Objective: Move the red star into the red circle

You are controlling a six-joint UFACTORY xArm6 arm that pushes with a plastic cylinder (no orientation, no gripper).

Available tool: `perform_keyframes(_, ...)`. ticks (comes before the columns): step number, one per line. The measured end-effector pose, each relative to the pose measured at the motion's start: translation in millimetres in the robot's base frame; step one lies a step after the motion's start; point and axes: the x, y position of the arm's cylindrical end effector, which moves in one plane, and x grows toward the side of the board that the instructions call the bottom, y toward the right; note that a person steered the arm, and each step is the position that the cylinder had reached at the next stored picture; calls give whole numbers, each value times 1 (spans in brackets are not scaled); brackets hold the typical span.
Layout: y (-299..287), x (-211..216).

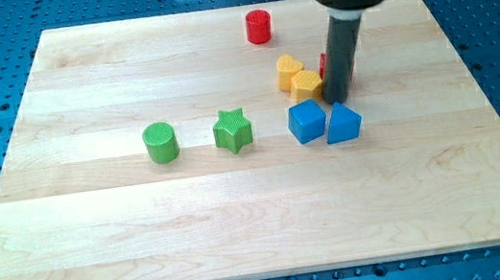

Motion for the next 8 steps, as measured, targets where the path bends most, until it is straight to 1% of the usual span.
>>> perform_keyframes(1, 0, -16)
perform_keyframes(2, 8, 32)
perform_keyframes(3, 16, 7)
perform_keyframes(4, 7, -52)
perform_keyframes(5, -11, -63)
perform_keyframes(6, 7, -30)
perform_keyframes(7, 47, -46)
perform_keyframes(8, 33, -87)
